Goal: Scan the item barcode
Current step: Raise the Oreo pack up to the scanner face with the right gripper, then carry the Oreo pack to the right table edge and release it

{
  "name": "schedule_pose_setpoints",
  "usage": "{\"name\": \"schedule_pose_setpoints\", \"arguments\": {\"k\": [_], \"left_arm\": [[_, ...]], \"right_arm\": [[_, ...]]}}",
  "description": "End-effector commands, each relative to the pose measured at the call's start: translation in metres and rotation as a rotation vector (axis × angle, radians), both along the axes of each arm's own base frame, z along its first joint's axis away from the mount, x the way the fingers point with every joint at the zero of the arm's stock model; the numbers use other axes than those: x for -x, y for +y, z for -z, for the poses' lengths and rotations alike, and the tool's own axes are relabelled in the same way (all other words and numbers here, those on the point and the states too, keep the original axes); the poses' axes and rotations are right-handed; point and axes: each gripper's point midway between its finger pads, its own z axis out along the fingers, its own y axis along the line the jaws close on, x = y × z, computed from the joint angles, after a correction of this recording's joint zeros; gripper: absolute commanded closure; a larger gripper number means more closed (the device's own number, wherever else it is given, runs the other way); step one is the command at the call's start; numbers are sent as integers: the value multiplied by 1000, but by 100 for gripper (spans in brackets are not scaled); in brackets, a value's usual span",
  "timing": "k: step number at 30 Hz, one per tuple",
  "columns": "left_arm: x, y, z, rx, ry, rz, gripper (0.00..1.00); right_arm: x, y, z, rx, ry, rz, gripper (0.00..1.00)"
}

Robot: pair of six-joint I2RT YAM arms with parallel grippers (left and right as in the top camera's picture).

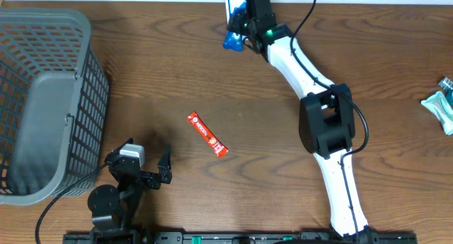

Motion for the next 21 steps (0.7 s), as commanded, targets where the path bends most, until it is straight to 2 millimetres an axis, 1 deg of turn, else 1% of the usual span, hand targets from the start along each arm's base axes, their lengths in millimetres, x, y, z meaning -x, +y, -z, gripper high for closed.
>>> {"name": "schedule_pose_setpoints", "arguments": {"k": [1,2,4,7,8,10,11,12,14,16,18,20,21], "left_arm": [[0,0,10,-10,15,7,2],[0,0,10,-10,15,7,2],[0,-1,10,-10,15,7,2],[0,0,10,-10,15,7,2],[0,0,10,-10,15,7,2],[0,0,10,-10,15,7,2],[0,0,10,-10,15,7,2],[0,0,10,-10,15,7,2],[0,-1,10,-10,15,7,2],[0,0,10,-10,15,7,2],[0,0,10,-10,15,7,2],[0,0,10,-10,15,7,2],[0,0,10,-10,15,7,2]], "right_arm": [[10,8,-21,-86,46,-59,99],[14,4,-25,-90,71,-67,99],[23,-14,-38,-77,117,-53,99],[35,-46,-68,-30,132,-41,99],[41,-61,-82,-17,139,-30,99],[53,-88,-101,11,161,1,99],[62,-110,-112,35,180,38,99],[68,-127,-119,58,190,66,99],[84,-170,-133,120,220,145,99],[100,-208,-139,169,259,195,99],[111,-238,-139,222,291,193,99],[121,-271,-131,297,332,187,99],[126,-290,-122,343,364,197,99]]}}
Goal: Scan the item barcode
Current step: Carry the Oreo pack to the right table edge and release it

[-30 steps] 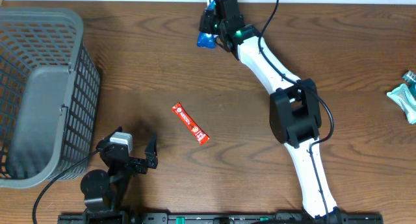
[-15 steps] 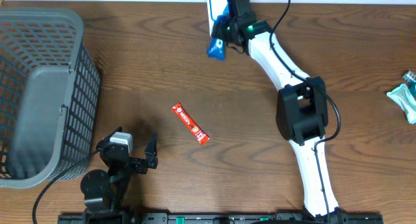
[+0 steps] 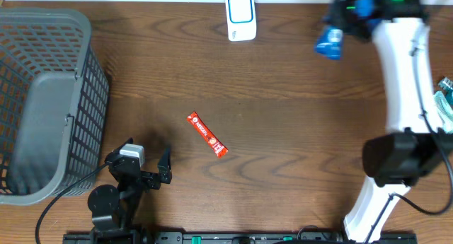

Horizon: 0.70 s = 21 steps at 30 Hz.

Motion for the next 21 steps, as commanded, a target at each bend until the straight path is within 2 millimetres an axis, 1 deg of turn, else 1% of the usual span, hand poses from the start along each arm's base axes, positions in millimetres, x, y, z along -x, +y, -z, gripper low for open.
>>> {"name": "schedule_pose_setpoints", "arguments": {"k": [1,3,6,8,11,13,16,17,19,20,21], "left_arm": [[0,0,10,-9,16,7,2],[0,0,10,-9,16,7,2],[0,0,10,-9,16,7,2],[0,-1,10,-9,16,7,2],[0,0,10,-9,16,7,2],[0,0,10,-9,16,7,2],[0,0,10,-9,16,7,2],[0,-1,10,-9,16,7,2],[0,-1,10,-9,16,7,2],[0,0,10,-9,16,7,2],[0,-1,10,-9,16,7,2]], "right_arm": [[10,-56,32,187,110,-35,99],[19,-94,51,267,181,27,99],[28,-144,84,345,262,132,99],[33,-167,108,361,298,155,99],[41,-202,150,378,336,186,99],[54,-231,173,398,361,247,99],[74,-261,198,392,389,315,99],[80,-269,204,382,389,340,99],[93,-287,211,351,392,412,99],[96,-291,212,331,389,434,99],[97,-292,212,306,380,436,95]]}}
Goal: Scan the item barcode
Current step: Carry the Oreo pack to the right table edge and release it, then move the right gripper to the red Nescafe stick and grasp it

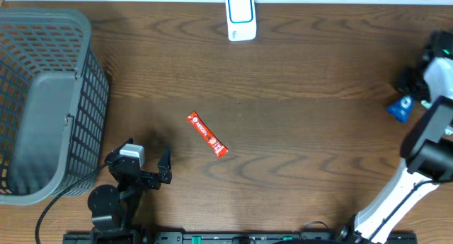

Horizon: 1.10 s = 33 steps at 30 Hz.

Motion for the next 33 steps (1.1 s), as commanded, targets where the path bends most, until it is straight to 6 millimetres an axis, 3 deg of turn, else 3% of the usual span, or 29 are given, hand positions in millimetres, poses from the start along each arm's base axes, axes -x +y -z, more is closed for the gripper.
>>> {"name": "schedule_pose_setpoints", "arguments": {"k": [1,3,4,10,16,18,22,26,29,33], "left_arm": [[0,0,10,-10,15,7,2],[0,0,10,-10,15,7,2],[0,-1,10,-10,15,7,2],[0,-1,10,-10,15,7,2],[0,-1,10,-10,15,7,2],[0,0,10,-10,15,7,2],[0,0,10,-10,15,7,2],[0,0,10,-10,15,7,2],[0,0,10,-10,15,7,2],[0,0,10,-10,15,7,2]], "right_arm": [[3,-14,-11,-39,-65,54,82],[-3,-7,-17,-107,-107,39,54],[-6,-3,-21,-130,-121,31,46],[-23,22,-78,-196,-202,-12,39],[-35,96,-151,-301,-319,-148,39],[-30,137,-172,-354,-326,-201,39],[-18,220,-185,-446,-265,-359,39],[0,308,-171,-487,-127,-577,30],[16,380,-155,-517,-46,-744,16],[41,455,-133,-494,26,-1030,16]]}}
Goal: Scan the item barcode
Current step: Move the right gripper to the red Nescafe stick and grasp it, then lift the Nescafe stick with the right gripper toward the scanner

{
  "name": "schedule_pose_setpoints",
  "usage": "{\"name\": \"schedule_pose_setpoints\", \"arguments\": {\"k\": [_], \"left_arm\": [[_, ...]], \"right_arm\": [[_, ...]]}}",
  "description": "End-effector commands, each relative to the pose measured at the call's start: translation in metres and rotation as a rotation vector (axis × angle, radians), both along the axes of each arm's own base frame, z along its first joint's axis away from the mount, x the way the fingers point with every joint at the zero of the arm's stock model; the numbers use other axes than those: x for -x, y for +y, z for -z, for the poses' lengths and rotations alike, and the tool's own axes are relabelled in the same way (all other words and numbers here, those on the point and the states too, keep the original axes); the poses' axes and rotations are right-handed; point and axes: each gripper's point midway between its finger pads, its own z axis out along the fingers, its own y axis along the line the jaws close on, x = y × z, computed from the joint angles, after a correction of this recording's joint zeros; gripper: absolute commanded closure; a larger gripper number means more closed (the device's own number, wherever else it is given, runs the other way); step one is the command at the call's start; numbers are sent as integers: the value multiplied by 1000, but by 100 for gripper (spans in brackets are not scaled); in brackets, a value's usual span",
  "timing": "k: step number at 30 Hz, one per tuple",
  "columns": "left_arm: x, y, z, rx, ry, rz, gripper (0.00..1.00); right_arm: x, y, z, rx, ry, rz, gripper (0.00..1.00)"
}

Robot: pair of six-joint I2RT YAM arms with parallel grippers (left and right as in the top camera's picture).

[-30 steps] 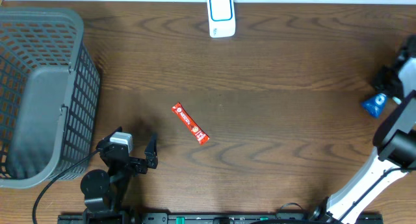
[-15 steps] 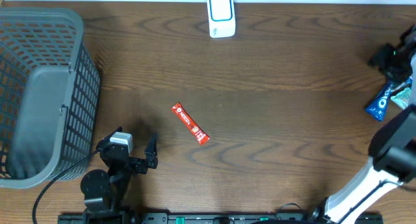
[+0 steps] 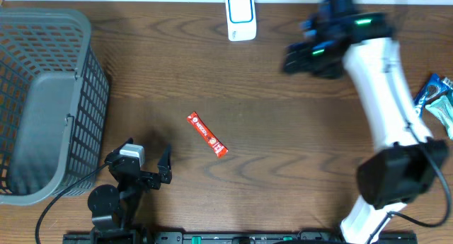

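Note:
A red snack bar (image 3: 207, 134) lies flat in the middle of the table. The white scanner with a blue face (image 3: 241, 16) stands at the far edge. A blue packet (image 3: 433, 87) lies at the right edge. My right gripper (image 3: 297, 59), blurred by motion, hangs right of the scanner; nothing is in it and its fingers look spread. My left gripper (image 3: 139, 166) rests open at the near left, a hand's width left of and below the bar.
A large grey mesh basket (image 3: 78, 32) fills the left side. A teal packet (image 3: 444, 113) lies under the blue one at the right edge. The right arm's white links (image 3: 382, 95) cross the table's right third.
The right gripper has moved from the right edge back to beside the scanner. It has let go of the blue packet, which now lies on the teal packet at the right edge.
The right gripper first held the blue packet at the scanner. Then it held it to the right of the scanner, then at the right edge. Now the packet lies there and the empty gripper is back near the scanner. Left arm and red bar stayed still.

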Motion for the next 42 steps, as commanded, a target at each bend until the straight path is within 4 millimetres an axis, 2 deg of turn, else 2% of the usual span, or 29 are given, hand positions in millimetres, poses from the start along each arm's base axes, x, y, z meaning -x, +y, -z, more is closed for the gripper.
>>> {"name": "schedule_pose_setpoints", "arguments": {"k": [1,3,6,9,11,14,17,21,25,29,31,33,34,35,37,39,42], "left_arm": [[0,0,10,-9,16,7,2],[0,0,10,-9,16,7,2],[0,0,10,-9,16,7,2],[0,0,10,-9,16,7,2],[0,0,10,-9,16,7,2],[0,0,10,-9,16,7,2],[0,0,10,-9,16,7,2],[0,0,10,-9,16,7,2],[0,0,10,-9,16,7,2],[0,-1,10,-9,16,7,2],[0,0,10,-9,16,7,2],[0,0,10,-9,16,7,2],[0,0,10,-9,16,7,2],[0,0,10,-9,16,7,2],[0,0,10,-9,16,7,2],[0,0,10,-9,16,7,2],[0,0,10,-9,16,7,2]], "right_arm": [[27,56,23,41,1,-257,17],[35,79,43,129,-14,-334,15],[46,110,68,139,-7,-409,13],[59,132,92,157,17,-495,18],[68,145,105,169,23,-569,26],[81,160,119,180,37,-625,23],[88,168,130,233,25,-659,17],[90,178,143,271,-2,-687,15],[98,183,156,277,21,-705,17],[105,184,178,304,55,-724,25],[109,183,189,320,77,-732,26],[113,180,201,336,104,-738,16],[113,176,207,358,113,-738,19],[112,172,213,384,116,-737,30],[109,163,224,443,119,-734,68],[105,152,234,506,127,-701,97],[97,138,244,583,118,-663,99]]}}
